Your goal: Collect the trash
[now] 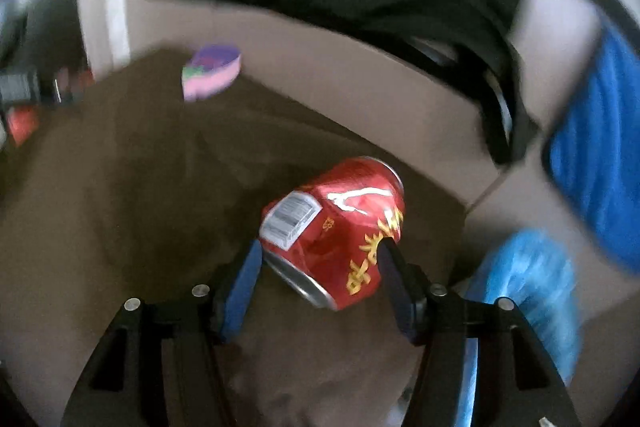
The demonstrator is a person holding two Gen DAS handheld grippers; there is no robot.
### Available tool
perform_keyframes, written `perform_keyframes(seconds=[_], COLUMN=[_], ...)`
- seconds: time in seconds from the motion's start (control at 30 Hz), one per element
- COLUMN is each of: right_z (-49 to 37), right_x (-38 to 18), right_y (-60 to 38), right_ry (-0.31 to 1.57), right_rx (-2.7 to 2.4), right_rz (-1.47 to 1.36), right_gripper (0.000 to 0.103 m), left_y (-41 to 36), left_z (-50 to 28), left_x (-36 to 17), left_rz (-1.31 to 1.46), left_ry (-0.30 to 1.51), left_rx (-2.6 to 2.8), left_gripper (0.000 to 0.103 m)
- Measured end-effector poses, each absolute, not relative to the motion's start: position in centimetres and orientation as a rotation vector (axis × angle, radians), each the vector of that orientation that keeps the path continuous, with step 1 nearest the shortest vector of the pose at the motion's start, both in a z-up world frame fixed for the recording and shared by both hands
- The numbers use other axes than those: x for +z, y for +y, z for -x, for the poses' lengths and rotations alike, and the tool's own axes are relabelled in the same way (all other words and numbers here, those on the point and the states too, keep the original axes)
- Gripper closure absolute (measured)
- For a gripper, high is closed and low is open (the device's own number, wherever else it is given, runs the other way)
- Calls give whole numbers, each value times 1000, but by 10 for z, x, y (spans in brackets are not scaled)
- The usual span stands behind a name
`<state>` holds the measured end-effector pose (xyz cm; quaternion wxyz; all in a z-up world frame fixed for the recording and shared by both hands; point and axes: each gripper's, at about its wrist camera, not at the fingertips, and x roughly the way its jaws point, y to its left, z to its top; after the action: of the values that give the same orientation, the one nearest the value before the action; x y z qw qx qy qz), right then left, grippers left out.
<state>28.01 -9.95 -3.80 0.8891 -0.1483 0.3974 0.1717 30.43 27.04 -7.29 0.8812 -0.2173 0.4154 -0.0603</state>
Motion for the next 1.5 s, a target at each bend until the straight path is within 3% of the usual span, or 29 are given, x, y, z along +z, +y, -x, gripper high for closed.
perform_keyframes(seconds=[0.07, 0.13, 0.3, 0.7, 0.77, 0.83, 0.9, 1.0, 1.23, 1.5], right_z=[-280, -283, -313, -347, -349, -352, -352, -346, -335, -339], right_x=[-28, -22, -37, -85, -85, -86, -85, -79, -66, -68], right_y=[-119, -131, -138, -117, -112, -107, -102, -100, -120, -138], right_ry=[811, 802, 875, 984, 975, 982, 985, 954, 906, 912], right_rx=[358, 341, 314, 299, 322, 380, 425, 449, 449, 444], right_rz=[169, 53, -198, -258, -225, -223, -206, -169, -109, -174], right_gripper=[44, 34, 34, 33, 39, 55, 57, 73, 74, 74], left_y=[263, 257, 247, 248, 239, 227, 218, 207, 208, 191], left_z=[-306, -308, -310, -324, -336, -351, -366, -400, -474, -494], left_x=[-73, -73, -73, -71, -71, -70, -70, -71, -88, -100], left_rz=[446, 439, 432, 427, 416, 398, 380, 339, 376, 342], left_ry=[869, 870, 879, 841, 830, 812, 799, 785, 832, 880], left_rx=[-133, -143, -162, -148, -157, -165, -168, -151, 15, 100], left_gripper=[51, 48, 47, 44, 44, 44, 44, 44, 37, 32])
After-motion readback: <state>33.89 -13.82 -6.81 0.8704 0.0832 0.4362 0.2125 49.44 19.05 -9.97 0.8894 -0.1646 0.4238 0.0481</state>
